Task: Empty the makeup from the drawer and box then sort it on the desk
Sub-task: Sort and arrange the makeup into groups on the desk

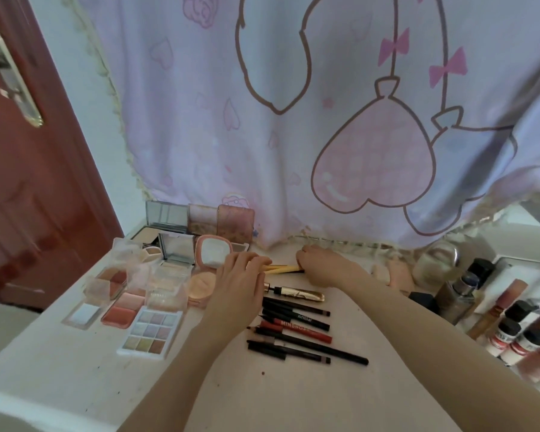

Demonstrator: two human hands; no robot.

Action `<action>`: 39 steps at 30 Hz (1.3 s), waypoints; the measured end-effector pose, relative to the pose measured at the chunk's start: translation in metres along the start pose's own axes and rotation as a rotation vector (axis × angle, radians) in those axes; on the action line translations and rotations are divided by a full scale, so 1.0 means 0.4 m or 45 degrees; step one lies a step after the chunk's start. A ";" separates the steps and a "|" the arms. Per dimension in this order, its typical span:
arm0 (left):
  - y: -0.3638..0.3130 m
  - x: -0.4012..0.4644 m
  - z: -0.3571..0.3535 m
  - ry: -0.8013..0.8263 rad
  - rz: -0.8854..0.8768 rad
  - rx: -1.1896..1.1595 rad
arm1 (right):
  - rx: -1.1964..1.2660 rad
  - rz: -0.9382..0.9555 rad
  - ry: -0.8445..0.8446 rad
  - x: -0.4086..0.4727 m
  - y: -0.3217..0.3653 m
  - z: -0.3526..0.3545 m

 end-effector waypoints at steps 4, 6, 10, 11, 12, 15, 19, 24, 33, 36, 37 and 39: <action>0.002 0.017 -0.001 0.016 0.013 0.018 | -0.022 -0.012 0.150 0.003 -0.004 0.003; 0.008 0.024 -0.002 0.029 0.027 0.021 | -0.023 -0.023 0.201 0.006 -0.001 -0.002; 0.024 0.019 -0.014 0.052 0.061 0.047 | -0.049 -0.035 0.168 0.008 -0.001 -0.013; 0.027 0.015 -0.017 0.055 0.064 0.059 | -0.067 -0.033 0.150 0.006 0.000 -0.014; 0.027 0.012 -0.017 0.056 0.066 0.069 | -0.084 -0.032 0.135 0.004 -0.001 -0.016; 0.022 0.015 -0.008 0.018 0.053 0.045 | -0.086 -0.037 0.085 -0.010 -0.006 -0.013; 0.016 0.025 0.049 -0.218 0.137 -0.165 | 0.441 -0.146 0.054 -0.077 -0.045 0.030; -0.070 0.043 0.101 -0.036 0.451 -0.837 | 1.429 -0.013 -0.084 -0.209 -0.020 0.082; -0.204 0.076 0.158 -0.003 0.394 -1.035 | 1.967 0.135 -0.249 -0.334 0.078 0.124; -0.206 0.067 0.166 0.016 0.425 -1.023 | 1.992 0.046 -0.257 -0.351 0.073 0.121; -0.209 0.065 0.168 0.019 0.434 -1.031 | 2.007 0.024 -0.250 -0.355 0.073 0.119; -0.208 0.065 0.168 0.017 0.468 -1.082 | 2.039 -0.021 -0.231 -0.360 0.074 0.116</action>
Point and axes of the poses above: each hand's wrist, its own x-axis towards the middle knuckle, its own z-axis out of the back of the hand, y = z × x, the point moved 4 cm from there along x, towards the middle knuckle, and after that the axes turned 5 degrees about -x, right-handed, at the moved point
